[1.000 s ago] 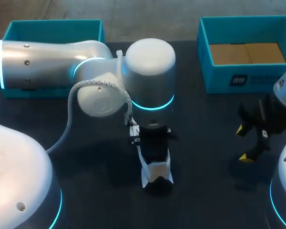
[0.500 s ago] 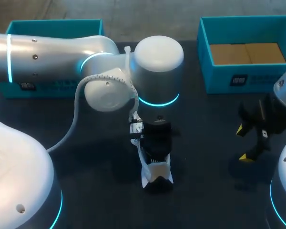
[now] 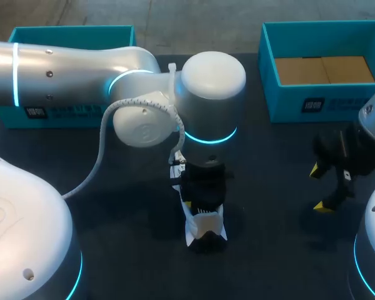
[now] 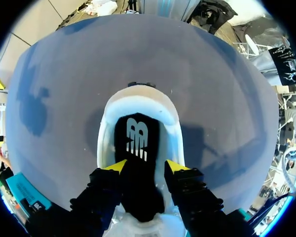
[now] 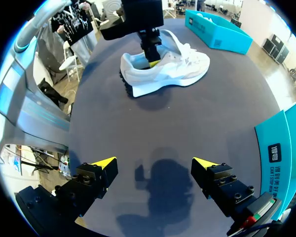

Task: Take the shoe out of the shoebox, open the shoe tongue, remove and reinsert the insole, then place the shoe into the shoebox

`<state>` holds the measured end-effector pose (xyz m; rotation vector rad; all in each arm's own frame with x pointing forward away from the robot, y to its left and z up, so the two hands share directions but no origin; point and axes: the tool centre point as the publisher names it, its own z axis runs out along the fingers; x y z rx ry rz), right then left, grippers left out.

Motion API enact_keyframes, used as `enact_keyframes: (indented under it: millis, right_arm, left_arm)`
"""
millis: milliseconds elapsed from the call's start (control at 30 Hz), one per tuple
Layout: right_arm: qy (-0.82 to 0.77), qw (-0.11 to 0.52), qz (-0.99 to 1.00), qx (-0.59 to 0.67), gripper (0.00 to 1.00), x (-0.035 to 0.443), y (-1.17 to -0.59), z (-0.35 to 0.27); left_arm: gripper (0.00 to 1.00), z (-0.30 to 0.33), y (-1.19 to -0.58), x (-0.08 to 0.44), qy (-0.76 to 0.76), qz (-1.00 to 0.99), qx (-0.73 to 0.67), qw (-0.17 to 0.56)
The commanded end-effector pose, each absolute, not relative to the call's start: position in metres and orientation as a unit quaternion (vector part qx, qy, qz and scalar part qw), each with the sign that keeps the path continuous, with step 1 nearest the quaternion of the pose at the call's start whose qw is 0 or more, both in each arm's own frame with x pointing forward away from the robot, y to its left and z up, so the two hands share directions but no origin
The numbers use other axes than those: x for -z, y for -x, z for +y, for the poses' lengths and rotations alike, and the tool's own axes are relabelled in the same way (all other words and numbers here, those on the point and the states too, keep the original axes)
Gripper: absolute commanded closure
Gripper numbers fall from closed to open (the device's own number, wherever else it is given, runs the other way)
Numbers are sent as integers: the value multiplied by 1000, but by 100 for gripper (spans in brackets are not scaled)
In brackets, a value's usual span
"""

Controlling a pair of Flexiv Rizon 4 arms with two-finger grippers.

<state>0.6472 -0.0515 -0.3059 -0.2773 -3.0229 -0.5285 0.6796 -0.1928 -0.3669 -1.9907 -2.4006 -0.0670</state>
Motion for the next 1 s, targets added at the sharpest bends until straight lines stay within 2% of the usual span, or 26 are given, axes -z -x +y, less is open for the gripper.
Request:
enact_keyframes:
  millis: [33,100,200,333,400,1000]
  right_arm:
    - [90,29,-981,171,0,306,-645,-52]
    - [90,29,-981,171,0,306,-645,-52]
    - [90,29,-981,171,0,306,-645,-52]
    - [90,29,-981,171,0,306,-645,-52]
    - [90,29,-981,171,0,306,-645,-52]
    - [90,29,-981,171,0,306,-645,-52]
  left_arm:
    - [47,-190,-677,364,634,-773,26,6]
    - [43,-189,-677,363,629,-777,27,6]
    - [25,-189,-678,364,624,-781,29,7]
    - [19,-187,-681,367,617,-786,27,11]
    - [0,-187,-682,369,619,-785,24,17]
    - [0,-187,-708,357,609,-793,19,8]
